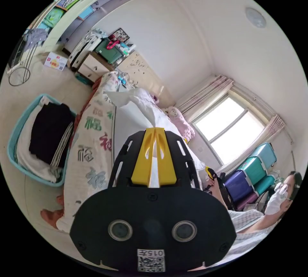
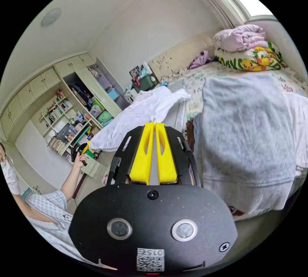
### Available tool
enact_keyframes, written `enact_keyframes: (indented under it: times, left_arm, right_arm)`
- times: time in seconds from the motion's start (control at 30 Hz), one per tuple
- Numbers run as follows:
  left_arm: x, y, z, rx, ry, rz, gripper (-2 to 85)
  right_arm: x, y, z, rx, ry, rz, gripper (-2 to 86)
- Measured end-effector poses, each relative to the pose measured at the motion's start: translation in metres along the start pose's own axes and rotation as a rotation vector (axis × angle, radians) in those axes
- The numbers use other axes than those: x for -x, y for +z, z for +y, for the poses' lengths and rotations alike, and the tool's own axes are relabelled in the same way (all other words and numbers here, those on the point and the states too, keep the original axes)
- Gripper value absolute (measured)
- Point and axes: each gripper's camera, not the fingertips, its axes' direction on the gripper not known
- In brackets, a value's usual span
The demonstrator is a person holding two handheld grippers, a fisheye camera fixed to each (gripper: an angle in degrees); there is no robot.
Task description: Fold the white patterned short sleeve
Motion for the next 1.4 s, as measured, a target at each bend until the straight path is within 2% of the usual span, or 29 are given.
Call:
enact_keyframes:
  times: [0.1,0.27,0.5,0.8,0.9,0.93,1.03,1.13,1.2,1.27,1.4]
  left_arm:
    - [0.04,0.006,0.058,0.113,-0.067,-0.077,-0.7]
    - [0.054,-0.003,0.113,0.209,-0.102,-0.168,-0.8]
    - [0.019,-0.016,0.137,0.28,-0.017,-0.281,-0.5]
    - [-0.008,-0.044,0.137,0.211,-0.031,-0.333,0.2]
    - [-0.007,-0.064,0.142,0.154,-0.074,-0.308,1.5]
    - [-0.005,-0.07,0.144,0.142,-0.089,-0.29,4.3]
    - [0.001,-0.067,0.149,0.194,-0.124,-0.24,8.3]
    - [0.005,-0.06,0.152,0.209,-0.155,-0.164,7.5]
    - [0.004,-0.063,0.152,0.2,-0.174,-0.123,1.5]
    - [-0.002,-0.071,0.15,0.203,-0.165,-0.108,0.3]
    - [-0.021,-0.111,0.141,0.166,-0.159,-0.048,-0.3]
  right_arm:
    - [-0.036,0.034,0.043,0.21,0.019,0.093,-0.1]
    - [-0.05,0.048,0.058,0.377,-0.032,0.12,-0.1]
    - [-0.063,0.036,0.054,0.449,-0.079,0.155,0.0]
    - [-0.068,0.024,0.042,0.525,-0.144,0.155,0.5]
    - [-0.078,0.002,0.029,0.487,-0.122,0.13,3.7]
    - [-0.08,-0.002,0.025,0.473,-0.117,0.127,4.2]
    - [-0.085,-0.011,0.008,0.427,-0.102,0.148,8.2]
    - [-0.084,0.006,-0.006,0.509,-0.09,0.105,11.1]
    - [-0.082,0.016,-0.012,0.573,-0.101,0.073,9.1]
    - [-0.084,0.017,-0.019,0.613,-0.097,0.101,2.7]
    - [-0.091,-0.015,-0.036,0.555,-0.066,0.047,0.8]
